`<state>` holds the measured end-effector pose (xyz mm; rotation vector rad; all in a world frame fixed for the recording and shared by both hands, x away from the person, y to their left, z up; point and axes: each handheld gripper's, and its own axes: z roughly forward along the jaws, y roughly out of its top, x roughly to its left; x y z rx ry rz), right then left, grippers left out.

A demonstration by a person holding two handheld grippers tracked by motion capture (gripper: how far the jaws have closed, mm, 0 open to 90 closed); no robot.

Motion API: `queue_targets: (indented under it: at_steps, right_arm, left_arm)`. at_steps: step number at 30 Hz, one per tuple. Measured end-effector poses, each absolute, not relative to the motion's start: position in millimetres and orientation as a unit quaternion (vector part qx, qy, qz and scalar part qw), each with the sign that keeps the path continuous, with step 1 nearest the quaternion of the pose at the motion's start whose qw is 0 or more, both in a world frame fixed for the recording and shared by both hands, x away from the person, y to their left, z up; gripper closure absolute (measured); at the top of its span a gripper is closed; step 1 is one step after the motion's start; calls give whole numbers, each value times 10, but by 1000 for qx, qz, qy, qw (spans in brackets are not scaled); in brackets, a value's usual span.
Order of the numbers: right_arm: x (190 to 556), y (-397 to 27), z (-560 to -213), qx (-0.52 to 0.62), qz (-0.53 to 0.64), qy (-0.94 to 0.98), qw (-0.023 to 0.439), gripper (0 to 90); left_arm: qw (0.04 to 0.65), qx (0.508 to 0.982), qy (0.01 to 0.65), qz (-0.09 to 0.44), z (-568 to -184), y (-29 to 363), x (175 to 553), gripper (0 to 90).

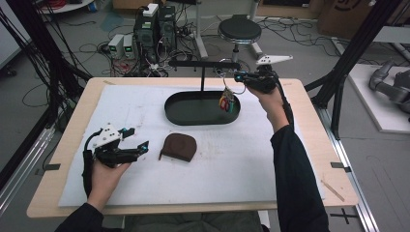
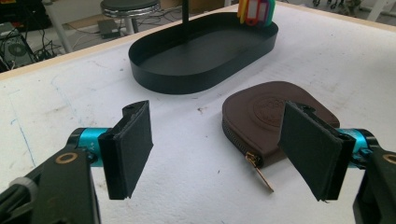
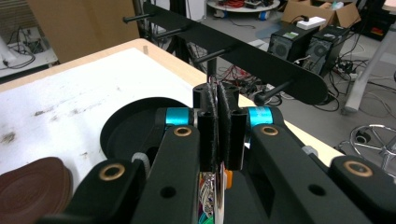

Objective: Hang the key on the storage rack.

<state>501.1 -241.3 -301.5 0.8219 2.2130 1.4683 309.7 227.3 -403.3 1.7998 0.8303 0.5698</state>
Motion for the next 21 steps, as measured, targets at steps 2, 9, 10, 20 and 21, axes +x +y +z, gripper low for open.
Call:
queue_targets:
  at_steps: [2,9,10,20,21]
  right_arm:
    - [5038,-2431,-3031,297,520,781,178,874]
    - [5095,-2472,-3064,308,525,773,182,874]
    - [5095,-2472,-3064,308,525,773,182,874]
    - [5169,-2439,-3011,314,529,767,184,874]
    - [5182,-2422,-3000,316,523,770,184,874]
  left_arm:
    - [514,749,345,237,-4034,2275,3095,259]
    - [514,748,347,237,-4042,2287,3090,259]
    - [514,748,347,236,-4043,2290,3091,259]
    - [512,749,348,236,-4049,2295,3091,259]
    - [512,749,349,236,-4051,2296,3088,259]
